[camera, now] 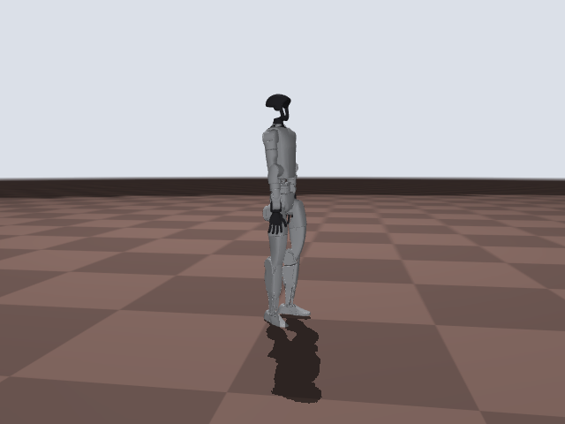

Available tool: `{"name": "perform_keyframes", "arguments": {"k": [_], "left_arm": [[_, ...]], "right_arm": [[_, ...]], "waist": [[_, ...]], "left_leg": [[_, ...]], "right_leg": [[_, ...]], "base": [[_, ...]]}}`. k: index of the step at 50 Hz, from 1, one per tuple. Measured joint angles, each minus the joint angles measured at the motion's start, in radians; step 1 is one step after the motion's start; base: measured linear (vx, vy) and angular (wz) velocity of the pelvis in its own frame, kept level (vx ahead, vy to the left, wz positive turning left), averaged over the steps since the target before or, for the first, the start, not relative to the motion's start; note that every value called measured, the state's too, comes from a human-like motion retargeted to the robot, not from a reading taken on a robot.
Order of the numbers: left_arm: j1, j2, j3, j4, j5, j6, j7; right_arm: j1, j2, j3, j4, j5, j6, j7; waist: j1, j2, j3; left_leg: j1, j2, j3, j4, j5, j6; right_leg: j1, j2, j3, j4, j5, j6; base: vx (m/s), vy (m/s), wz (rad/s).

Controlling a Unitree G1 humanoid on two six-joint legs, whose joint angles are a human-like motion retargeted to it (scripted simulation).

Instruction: Upper body actions

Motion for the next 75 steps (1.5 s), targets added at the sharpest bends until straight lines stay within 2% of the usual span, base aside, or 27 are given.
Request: {"name": "perform_keyframes", "arguments": {"k": [7, 16, 20, 23, 25, 28, 31, 38, 43, 48, 52, 56, 60, 63, 65, 68, 75], "left_arm": [[0.029, 0.012, 0.026, 0.003, 0.006, 0.014, -0.014], [0.054, 0.011, 0.050, -0.012, 0.011, 0.023, -0.041], [0.048, 0.026, 0.057, -0.009, 0.018, 0.025, -0.039], [0.039, 0.042, 0.059, -0.008, 0.012, 0.027, -0.030], [0.025, 0.053, 0.052, -0.003, 0.006, 0.032, -0.024], [-0.006, 0.064, 0.036, 0.002, 0.007, 0.042, -0.014], [-0.031, 0.068, 0.017, -0.008, 0.010, 0.039, -0.012], [-0.098, 0.059, -0.027, -0.027, -0.014, 0.019, -0.008], [-0.152, 0.047, -0.066, -0.010, -0.019, 0.017, -0.009], [-0.172, 0.030, -0.092, -0.011, -0.010, 0.008, -0.010], [-0.161, 0.014, -0.099, -0.012, 0.000, -0.002, -0.014], [-0.135, 0.008, -0.093, 0.008, 0.004, -0.003, -0.016], [-0.095, 0.014, -0.072, 0.041, 0.010, 0.000, -0.011], [-0.054, 0.018, -0.068, 0.062, 0.013, 0.001, 0.003], [-0.044, 0.029, -0.046, 0.077, 0.024, 0.010, 0.003], [-0.014, 0.036, -0.028, 0.085, 0.032, 0.016, 0.001], [0.025, 0.048, 0.011, 0.081, 0.032, 0.027, -0.008]], "right_arm": [[0.001, 0.005, 0.038, -0.015, -0.055, -0.022, -0.002], [0.029, -0.031, -0.007, 0.032, -0.021, -0.003, -0.029], [0.060, -0.042, -0.059, 0.028, -0.015, -0.013, -0.045], [0.078, -0.049, -0.084, 0.030, -0.010, -0.024, -0.070], [0.086, -0.054, -0.099, 0.035, -0.008, -0.026, -0.081], [0.101, -0.065, -0.123, 0.039, 0.002, -0.032, -0.092], [0.122, -0.075, -0.143, 0.039, 0.012, -0.038, -0.103], [0.144, -0.085, -0.161, 0.040, 0.027, -0.040, -0.105], [0.142, -0.072, -0.161, 0.038, 0.033, -0.039, -0.092], [0.137, -0.058, -0.152, 0.029, 0.028, -0.041, -0.086], [0.135, -0.050, -0.143, 0.022, 0.025, -0.042, -0.070], [0.132, -0.043, -0.132, 0.007, 0.032, -0.042, -0.059], [0.123, -0.036, -0.120, -0.012, 0.033, -0.046, -0.053], [0.132, -0.033, -0.109, -0.027, 0.029, -0.044, -0.069], [0.111, -0.039, -0.092, -0.019, 0.017, -0.036, -0.091], [0.108, -0.043, -0.086, -0.014, -0.003, -0.036, -0.091], [0.089, -0.037, -0.075, -0.020, -0.007, -0.035, -0.077]], "waist": [[0.033, -0.030, 0.003], [0.066, -0.043, 0.015], [0.063, -0.042, 0.014], [0.064, -0.027, 0.017], [0.053, -0.007, 0.029], [0.037, 0.000, 0.056], [0.011, -0.005, 0.080], [-0.065, -0.001, 0.153], [-0.111, 0.022, 0.181], [-0.144, 0.042, 0.190], [-0.145, 0.043, 0.188], [-0.127, 0.028, 0.186], [-0.122, 0.014, 0.179], [-0.198, 0.031, 0.171], [-0.129, 0.001, 0.153], [-0.083, -0.019, 0.134], [-0.024, -0.038, 0.098]], "left_leg": [[0.019, -0.036, 0.031, -0.025, -0.012, 0.036], [0.044, -0.082, 0.034, -0.037, -0.038, 0.087], [0.042, -0.087, 0.017, -0.032, -0.043, 0.103], [0.046, -0.062, 0.023, -0.025, -0.045, 0.109], [0.056, -0.036, 0.019, -0.018, -0.045, 0.112], [0.075, -0.025, 0.015, -0.011, -0.044, 0.121], [0.096, -0.031, 0.008, -0.006, -0.044, 0.132], [0.152, -0.025, -0.030, -0.001, -0.037, 0.158], [0.159, 0.009, -0.054, -0.004, -0.022, 0.162], [0.154, 0.034, -0.072, -0.006, -0.014, 0.161], [0.152, 0.037, -0.066, -0.007, -0.014, 0.162], [0.161, 0.026, -0.042, -0.007, -0.020, 0.161], [0.167, 0.013, -0.025, -0.006, -0.030, 0.158], [0.161, 0.023, -0.102, 0.004, -0.030, 0.153], [0.153, -0.002, -0.024, -0.005, -0.039, 0.150], [0.143, -0.018, 0.015, -0.008, -0.047, 0.145], [0.105, -0.035, 0.045, -0.014, -0.054, 0.133]], "right_leg": [[-0.010, -0.030, 0.022, 0.005, 0.026, 0.019], [-0.012, -0.071, 0.033, 0.039, 0.051, 0.061], [-0.031, -0.093, 0.020, 0.117, 0.043, 0.092], [-0.080, -0.099, 0.046, 0.253, 0.076, 0.095], [-0.129, -0.086, 0.099, 0.374, 0.095, 0.070], [-0.172, -0.079, 0.109, 0.423, 0.104, 0.072], [-0.217, -0.060, 0.120, 0.357, 0.108, 0.049], [-0.384, -0.010, 0.124, 0.160, 0.041, -0.078], [-0.535, 0.005, 0.120, 0.131, 0.036, -0.156], [-0.628, 0.004, 0.133, 0.140, 0.043, -0.204], [-0.645, 0.000, 0.143, 0.140, 0.048, -0.214], [-0.587, -0.001, 0.136, 0.132, 0.056, -0.199], [-0.477, -0.003, 0.134, 0.121, 0.076, -0.156], [-0.358, -0.018, 0.050, 0.105, 0.104, -0.129], [-0.331, -0.028, 0.134, 0.142, 0.113, -0.084], [-0.254, -0.028, 0.162, 0.157, 0.135, -0.040], [-0.103, -0.040, 0.177, 0.166, 0.164, 0.027]], "base": [[0.28, -0.05, -0.24], [0.32, 0.02, -0.22], [0.32, 0.03, 0.04], [0.28, -0.01, -0.04], [0.22, -0.04, 0.11], [0.16, -0.05, 0.25], [0.17, -0.06, 0.36], [0.06, -0.06, 0.32], [-0.03, -0.03, 0.24], [-0.01, 0.00, 0.07], [0.00, 0.00, -0.04], [0.02, 0.00, -0.28], [0.00, 0.01, -0.09], [-0.01, 0.00, 0.83], [-0.05, -0.02, -1.20], [-0.08, -0.03, -0.95], [-0.16, -0.04, -0.58]]}}
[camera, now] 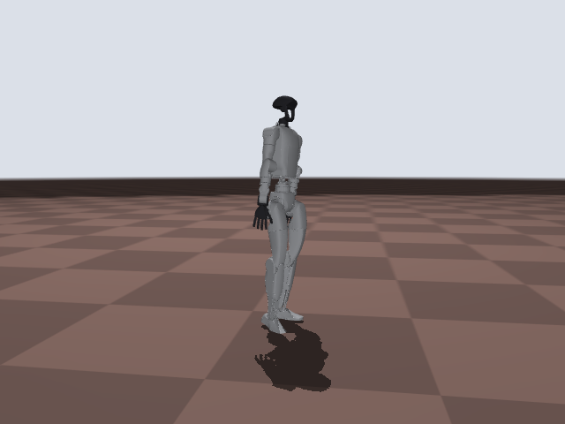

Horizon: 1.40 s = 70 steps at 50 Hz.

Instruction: Upper body actions

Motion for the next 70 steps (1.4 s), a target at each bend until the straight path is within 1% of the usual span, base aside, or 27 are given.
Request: {"name": "perform_keyframes", "arguments": {"k": [2, 3, 4, 6, 8, 10, 12, 17, 21, 25, 30, 33, 35, 37, 39, 40, 42, 45, 47, 50, 53, 55, 57, 59, 63, 65, 70], "left_arm": [[-0.001, 0.002, 0.005, 0.003, -0.001, 0.005, -0.003], [-0.003, 0.002, 0.006, 0.004, -0.003, 0.008, -0.003], [-0.006, 0.001, 0.005, 0.004, -0.005, 0.010, -0.004], [-0.016, -0.002, 0.002, 0.002, -0.012, 0.013, -0.003], [-0.035, -0.007, -0.003, -0.001, -0.021, 0.016, -0.001], [-0.064, -0.016, -0.007, -0.004, -0.033, 0.018, 0.002], [-0.087, -0.031, -0.016, -0.016, -0.050, 0.014, 0.004], [-0.131, -0.069, -0.045, -0.062, -0.085, -0.003, -0.019], [-0.157, -0.079, -0.081, -0.092, -0.076, -0.009, -0.021], [-0.158, -0.080, -0.110, -0.117, -0.060, -0.015, -0.012], [-0.120, -0.069, -0.094, -0.138, -0.043, -0.017, -0.014], [-0.090, -0.064, -0.078, -0.142, -0.039, -0.020, 0.000], [-0.071, -0.060, -0.075, -0.144, -0.047, -0.023, 0.009], [-0.056, -0.056, -0.073, -0.149, -0.055, -0.029, 0.011], [-0.039, -0.052, -0.058, -0.155, -0.049, -0.031, 0.010], [-0.032, -0.051, -0.050, -0.157, -0.046, -0.031, 0.011], [-0.022, -0.047, -0.039, -0.155, -0.043, -0.029, 0.017], [-0.007, -0.042, -0.035, -0.154, -0.048, -0.025, 0.014], [0.009, -0.042, -0.034, -0.148, -0.060, -0.023, 0.009], [0.031, -0.043, -0.013, -0.133, -0.084, -0.023, -0.003], [0.048, -0.049, 0.017, -0.105, -0.098, -0.018, -0.018], [0.061, -0.050, 0.035, -0.074, -0.095, -0.011, -0.026], [0.081, -0.049, 0.045, -0.048, -0.085, 0.000, -0.039], [0.095, -0.053, 0.050, -0.040, -0.073, 0.009, -0.039], [0.099, -0.064, 0.053, -0.071, -0.060, 0.006, -0.034], [0.098, -0.068, 0.051, -0.092, -0.053, 0.001, -0.038], [0.079, -0.055, 0.037, -0.137, -0.045, -0.009, -0.030]], "right_arm": [[-0.002, 0.004, 0.004, -0.006, 0.000, -0.002, 0.008], [-0.003, 0.005, 0.006, -0.009, 0.000, -0.003, 0.012], [-0.002, 0.007, 0.009, -0.011, -0.001, -0.004, 0.016], [-0.001, 0.009, 0.015, -0.016, -0.005, -0.003, 0.020], [-0.002, 0.011, 0.019, -0.018, -0.010, -0.001, 0.023], [-0.009, 0.009, 0.019, -0.019, -0.018, 0.003, 0.027], [-0.013, 0.007, 0.017, -0.020, -0.022, 0.005, 0.028], [-0.016, 0.000, 0.012, -0.029, -0.022, 0.009, 0.026], [-0.007, -0.005, -0.006, -0.022, -0.010, 0.009, 0.027], [0.005, -0.013, -0.028, -0.006, -0.012, 0.022, 0.027], [0.009, -0.027, -0.048, 0.010, -0.019, 0.034, 0.022], [0.008, -0.040, -0.071, 0.012, -0.012, 0.041, 0.024], [0.006, -0.047, -0.088, 0.006, 0.003, 0.044, 0.025], [-0.003, -0.057, -0.094, 0.004, 0.024, 0.044, 0.019], [-0.018, -0.066, -0.092, 0.005, 0.037, 0.047, 0.007], [-0.025, -0.069, -0.089, 0.006, 0.041, 0.049, -0.002], [-0.031, -0.073, -0.085, 0.009, 0.057, 0.044, -0.015], [-0.033, -0.077, -0.071, 0.015, 0.076, 0.035, -0.006], [-0.029, -0.075, -0.067, 0.017, 0.063, 0.038, 0.001], [-0.038, -0.057, -0.042, 0.007, 0.035, 0.041, 0.000], [-0.063, -0.036, -0.006, -0.018, 0.019, 0.029, -0.002], [-0.070, -0.021, 0.013, -0.036, 0.008, 0.017, 0.002], [-0.067, -0.008, 0.032, -0.045, 0.000, 0.002, 0.005], [-0.064, -0.001, 0.041, -0.049, -0.010, -0.005, 0.011], [-0.057, 0.004, 0.033, -0.048, -0.021, -0.006, 0.017], [-0.046, -0.002, 0.024, -0.037, -0.027, -0.004, 0.016], [-0.011, -0.021, -0.011, 0.002, -0.033, 0.015, 0.003]], "waist": [[0.007, -0.004, -0.011], [0.011, -0.007, -0.016], [0.014, -0.008, -0.021], [0.021, -0.009, -0.025], [0.029, -0.008, -0.022], [0.042, -0.003, -0.017], [0.044, 0.009, -0.018], [-0.007, 0.043, -0.021], [-0.037, 0.057, -0.025], [-0.050, 0.067, -0.028], [-0.089, 0.072, -0.035], [-0.105, 0.054, -0.055], [-0.118, 0.033, -0.046], [-0.100, 0.021, -0.001], [-0.083, 0.029, 0.038], [-0.077, 0.037, 0.056], [-0.049, 0.047, 0.107], [0.055, 0.037, 0.191], [0.134, 0.017, 0.236], [0.271, -0.033, 0.322], [0.354, -0.085, 0.426], [0.387, -0.124, 0.455], [0.390, -0.148, 0.443], [0.389, -0.155, 0.427], [0.362, -0.126, 0.384], [0.327, -0.102, 0.337], [0.207, -0.040, 0.215]], "left_leg": [[-0.011, -0.004, 0.006, -0.003, 0.001, -0.005], [-0.017, -0.008, 0.010, -0.005, 0.002, -0.007], [-0.021, -0.009, 0.012, -0.006, 0.003, -0.010], [-0.026, -0.010, 0.019, -0.006, 0.003, -0.017], [-0.026, -0.008, 0.024, -0.005, 0.005, -0.025], [-0.025, 0.000, 0.038, -0.006, 0.007, -0.035], [-0.031, 0.015, 0.041, -0.005, 0.011, -0.046], [-0.044, 0.050, 0.022, -0.005, 0.030, -0.071], [-0.050, 0.073, 0.011, -0.001, 0.042, -0.097], [-0.046, 0.098, 0.008, 0.007, 0.049, -0.125], [-0.068, 0.127, 0.005, 0.075, 0.038, -0.149], [-0.166, 0.139, -0.014, 0.234, 0.058, -0.125], [-0.241, 0.130, -0.051, 0.377, 0.073, -0.072], [-0.296, 0.145, -0.011, 0.468, 0.057, -0.063], [-0.359, 0.159, 0.010, 0.464, 0.057, -0.087], [-0.398, 0.160, 0.004, 0.438, 0.060, -0.101], [-0.477, 0.171, 0.001, 0.348, 0.050, -0.112], [-0.612, 0.203, -0.006, 0.219, 0.023, -0.129], [-0.716, 0.242, -0.019, 0.171, 0.015, -0.137], [-0.851, 0.346, -0.026, 0.148, 0.010, -0.134], [-0.914, 0.417, -0.065, 0.109, 0.025, -0.128], [-0.949, 0.450, -0.079, 0.090, 0.030, -0.126], [-0.968, 0.466, -0.076, 0.089, 0.031, -0.126], [-0.957, 0.471, -0.068, 0.104, 0.030, -0.129], [-0.881, 0.441, -0.070, 0.174, 0.031, -0.140], [-0.842, 0.412, -0.073, 0.216, 0.033, -0.145], [-0.695, 0.299, -0.076, 0.268, 0.049, -0.154]], "right_leg": [[0.034, -0.007, -0.001, -0.012, -0.002, 0.022], [0.051, -0.013, -0.013, -0.020, -0.017, 0.040], [0.068, -0.016, -0.040, -0.033, -0.036, 0.043], [0.096, -0.017, -0.112, -0.073, -0.066, 0.024], [0.111, -0.012, -0.147, -0.110, -0.069, 0.003], [0.105, 0.001, -0.128, -0.113, -0.071, -0.003], [0.091, 0.000, -0.114, -0.100, -0.077, 0.003], [0.085, 0.024, -0.117, -0.084, -0.111, -0.011], [0.097, 0.038, -0.135, -0.087, -0.140, -0.019], [0.100, 0.053, -0.121, -0.070, -0.175, -0.025], [0.099, 0.076, -0.083, -0.055, -0.214, -0.032], [0.069, 0.057, -0.049, -0.043, -0.222, -0.033], [0.063, 0.033, -0.043, -0.035, -0.224, -0.037], [0.075, 0.020, -0.027, -0.021, -0.224, -0.041], [0.089, 0.029, -0.020, -0.016, -0.222, -0.049], [0.098, 0.040, -0.019, -0.019, -0.221, -0.056], [0.127, 0.059, -0.017, -0.024, -0.218, -0.077], [0.175, 0.064, 0.010, -0.029, -0.213, -0.111], [0.194, 0.055, 0.032, -0.025, -0.211, -0.129], [0.207, 0.020, 0.106, -0.003, -0.208, -0.147], [0.224, -0.025, 0.162, 0.032, -0.212, -0.158], [0.213, -0.052, 0.192, 0.053, -0.218, -0.160], [0.198, -0.058, 0.204, 0.063, -0.221, -0.162], [0.194, -0.055, 0.211, 0.062, -0.222, -0.161], [0.199, -0.020, 0.193, 0.041, -0.223, -0.153], [0.195, 0.002, 0.168, 0.026, -0.224, -0.144], [0.173, 0.052, 0.080, -0.010, -0.234, -0.123]], "base": [[-0.22, -0.04, -0.31], [-0.23, -0.04, -0.25], [-0.25, -0.04, -0.20], [-0.29, -0.04, -0.18], [-0.33, -0.03, -0.15], [-0.32, 0.00, -0.20], [-0.37, -0.03, 0.01], [-0.35, -0.01, 0.37], [-0.34, 0.02, 0.42], [-0.33, 0.04, 0.23], [-0.32, 0.08, 0.11], [-0.35, 0.06, 0.12], [-0.42, -0.01, 0.22], [-0.33, 0.04, -0.39], [-0.29, 0.07, -0.56], [-0.27, 0.03, -0.45], [-0.27, -0.04, -0.56], [-0.13, -0.12, -1.01], [0.02, -0.18, -1.16], [0.00, -0.27, -1.62], [-0.02, -0.26, -1.32], [0.04, -0.14, -0.82], [0.07, -0.01, -0.31], [0.00, 0.00, 0.00], [-0.03, 0.04, 0.41], [0.00, 0.09, 0.89], [0.00, 0.06, 1.23]]}}
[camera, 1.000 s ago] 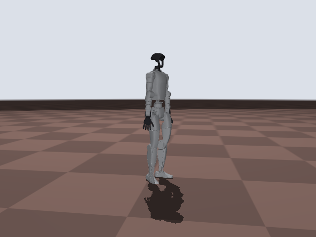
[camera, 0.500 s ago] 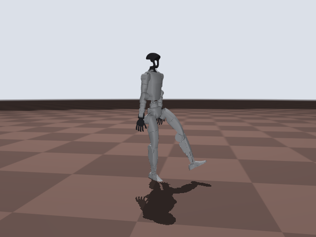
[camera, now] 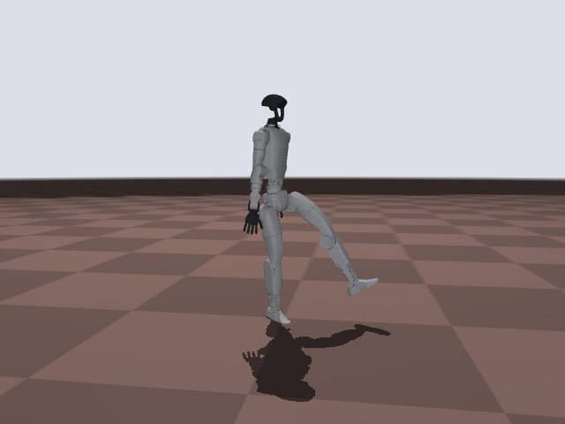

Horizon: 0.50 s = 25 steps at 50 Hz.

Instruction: Upper body actions

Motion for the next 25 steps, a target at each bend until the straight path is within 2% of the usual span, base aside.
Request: {"name": "perform_keyframes", "arguments": {"k": [5, 10, 18, 20, 22, 23, 25], "left_arm": [[-0.043, 0.027, -0.018, -0.031, -0.014, 0.006, 0.023], [-0.092, 0.034, -0.036, -0.074, -0.045, 0.004, 0.025], [-0.125, 0.033, -0.091, -0.127, -0.020, -0.016, 0.016], [-0.132, 0.032, -0.107, -0.125, -0.007, -0.017, 0.010], [-0.133, 0.031, -0.119, -0.118, 0.007, -0.019, 0.009], [-0.130, 0.029, -0.124, -0.115, 0.013, -0.020, 0.009], [-0.119, 0.025, -0.129, -0.107, 0.024, -0.023, 0.006]], "right_arm": [[0.031, -0.015, -0.053, 0.049, 0.021, 0.026, -0.017], [0.034, -0.024, -0.081, 0.075, 0.053, 0.048, -0.024], [0.016, -0.012, -0.075, 0.036, 0.055, 0.038, -0.013], [0.008, -0.006, -0.071, 0.021, 0.054, 0.034, -0.005], [0.001, -0.001, -0.064, 0.011, 0.057, 0.027, -0.001], [-0.001, 0.001, -0.060, 0.008, 0.057, 0.025, 0.002], [-0.006, 0.002, -0.051, 0.002, 0.054, 0.023, 0.010]], "waist": [[-0.097, 0.046, -0.087], [-0.157, 0.071, -0.112], [-0.214, 0.093, -0.131], [-0.220, 0.099, -0.133], [-0.221, 0.110, -0.132], [-0.220, 0.116, -0.135], [-0.216, 0.119, -0.142]], "left_leg": [[0.169, -0.099, -0.001, -0.003, 0.026, -0.001], [0.329, -0.153, -0.012, -0.023, 0.049, 0.000], [0.485, -0.165, -0.001, -0.102, 0.103, 0.028], [0.506, -0.165, -0.014, -0.124, 0.120, 0.013], [0.533, -0.164, -0.032, -0.154, 0.152, -0.028], [0.549, -0.159, -0.027, -0.171, 0.139, -0.062], [0.567, -0.167, -0.029, -0.201, 0.115, -0.068]], "right_leg": [[-0.033, 0.018, -0.090, -0.022, -0.009, 0.021], [-0.048, 0.011, -0.147, -0.042, -0.007, 0.039], [-0.070, -0.004, -0.203, -0.070, 0.007, 0.062], [-0.075, -0.003, -0.213, -0.070, 0.008, 0.070], [-0.072, 0.005, -0.220, -0.072, 0.010, 0.075], [-0.070, 0.011, -0.225, -0.073, 0.011, 0.079], [-0.066, 0.010, -0.227, -0.077, 0.016, 0.088]], "base": [[0.01, -0.01, 1.14], [-0.02, -0.04, 0.74], [0.04, -0.07, 0.42], [0.12, -0.06, 0.24], [0.19, -0.04, 0.18], [0.27, -0.02, 0.08], [0.32, -0.01, -0.01]]}}
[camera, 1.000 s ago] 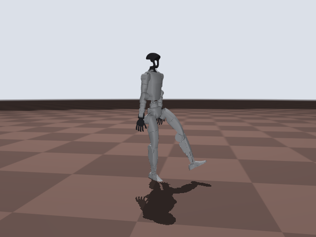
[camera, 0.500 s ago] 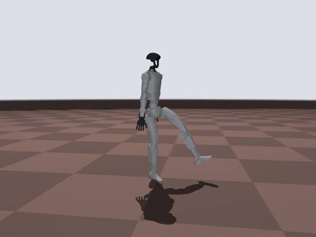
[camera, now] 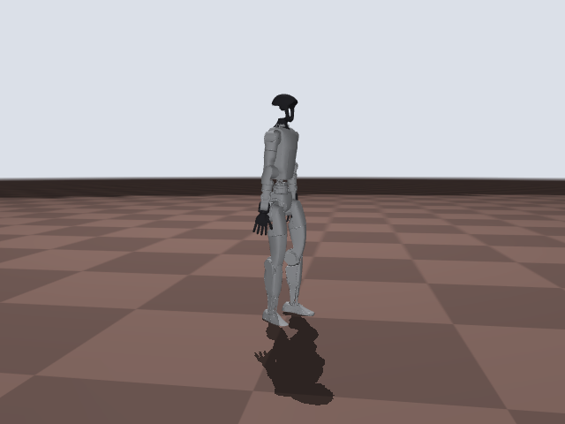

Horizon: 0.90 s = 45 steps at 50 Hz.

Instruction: Upper body actions

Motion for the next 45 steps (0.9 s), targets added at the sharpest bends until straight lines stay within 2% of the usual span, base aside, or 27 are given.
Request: {"name": "perform_keyframes", "arguments": {"k": [7, 12, 17, 20, 22, 23, 27, 30, 32, 35, 38, 42, 45], "left_arm": [[0.044, -0.011, 0.031, 0.060, 0.029, 0.004, -0.026], [0.080, -0.002, 0.060, 0.096, 0.034, 0.014, -0.023], [0.103, 0.003, 0.121, 0.139, 0.009, 0.029, -0.030], [0.101, 0.013, 0.157, 0.164, -0.005, 0.037, -0.033], [0.097, 0.029, 0.166, 0.183, -0.011, 0.042, -0.022], [0.092, 0.040, 0.162, 0.194, -0.012, 0.047, -0.017], [0.048, 0.076, 0.110, 0.226, 0.006, 0.069, -0.013], [0.004, 0.090, 0.063, 0.212, 0.017, 0.072, -0.021], [-0.040, 0.094, 0.036, 0.194, 0.014, 0.071, -0.017], [-0.131, 0.088, 0.009, 0.150, 0.005, 0.069, -0.004], [-0.185, 0.081, -0.010, 0.095, -0.020, 0.040, -0.004], [-0.217, 0.057, -0.041, 0.051, -0.051, 0.009, 0.005], [-0.226, 0.037, -0.059, 0.048, -0.059, -0.001, 0.006]], "right_arm": [[-0.025, 0.001, 0.018, -0.017, -0.009, -0.005, 0.007], [-0.024, -0.004, 0.020, -0.018, 0.009, -0.021, 0.019], [-0.018, -0.018, 0.030, -0.006, -0.022, -0.025, 0.012], [-0.022, -0.030, 0.044, 0.002, -0.057, -0.018, 0.002], [-0.018, -0.031, 0.056, -0.005, -0.121, -0.026, 0.001], [-0.015, -0.030, 0.060, -0.010, -0.159, -0.029, -0.005], [0.001, -0.039, 0.071, -0.017, -0.255, -0.033, -0.079], [0.025, -0.053, 0.064, -0.002, -0.247, -0.039, -0.127], [0.043, -0.064, 0.040, 0.022, -0.191, -0.045, -0.118], [0.050, -0.085, -0.020, 0.081, -0.054, -0.042, -0.070], [0.092, -0.084, -0.062, 0.098, 0.067, -0.001, -0.022], [0.147, -0.067, -0.086, 0.098, 0.130, 0.054, -0.006], [0.157, -0.056, -0.077, 0.098, 0.099, 0.062, -0.002]], "waist": [[0.000, -0.015, -0.021], [0.047, -0.049, -0.031], [0.065, -0.051, -0.067], [0.076, -0.024, -0.091], [0.084, -0.022, -0.093], [0.081, -0.024, -0.089], [-0.008, -0.005, -0.039], [-0.108, 0.015, 0.019], [-0.179, 0.034, 0.061], [-0.274, 0.053, 0.146], [-0.325, 0.074, 0.203], [-0.354, 0.101, 0.223], [-0.372, 0.104, 0.232]], "left_leg": [[0.021, -0.039, 0.025, -0.021, -0.077, 0.064], [0.036, -0.076, 0.059, 0.000, -0.126, 0.102], [0.050, -0.095, 0.055, -0.003, -0.151, 0.130], [0.054, -0.063, 0.048, -0.003, -0.159, 0.140], [0.070, -0.054, 0.065, -0.005, -0.164, 0.149], [0.079, -0.055, 0.071, -0.005, -0.166, 0.155], [0.117, -0.048, 0.018, 0.004, -0.164, 0.177], [0.144, -0.033, -0.035, 0.011, -0.152, 0.185], [0.146, -0.020, -0.079, 0.024, -0.144, 0.194], [0.138, -0.050, -0.151, 0.055, -0.136, 0.243], [0.139, -0.058, -0.191, 0.083, -0.138, 0.274], [0.121, -0.050, -0.232, 0.114, -0.140, 0.284], [0.123, -0.056, -0.260, 0.123, -0.139, 0.290]], "right_leg": [[0.016, -0.033, -0.013, -0.013, 0.026, 0.030], [0.031, -0.076, -0.012, -0.008, 0.049, 0.054], [-0.004, -0.122, -0.039, 0.117, 0.086, 0.085], [-0.127, -0.152, -0.009, 0.368, 0.178, 0.045], [-0.218, -0.134, 0.071, 0.515, 0.183, -0.014], [-0.249, -0.136, 0.065, 0.547, 0.172, -0.016], [-0.406, -0.104, 0.002, 0.510, 0.118, -0.057], [-0.558, -0.088, -0.041, 0.386, 0.062, -0.133], [-0.691, -0.079, 0.008, 0.313, 0.030, -0.198], [-0.901, -0.185, 0.111, 0.276, -0.005, -0.208], [-1.063, -0.268, 0.171, 0.259, 0.000, -0.208], [-1.213, -0.302, 0.299, 0.268, 0.024, -0.208], [-1.214, -0.321, 0.341, 0.288, 0.032, -0.208]], "base": [[0.41, -0.01, -0.03], [0.55, 0.05, -0.28], [0.59, 0.14, -0.06], [0.50, 0.11, -0.19], [0.47, 0.05, -0.37], [0.41, 0.00, -0.03], [0.23, -0.05, 0.62], [0.10, -0.04, 0.89], [-0.07, 0.08, 1.23], [-0.17, 0.37, 1.42], [-0.04, 0.30, 0.89], [0.06, 0.09, 0.57], [0.06, -0.03, 0.49]]}}
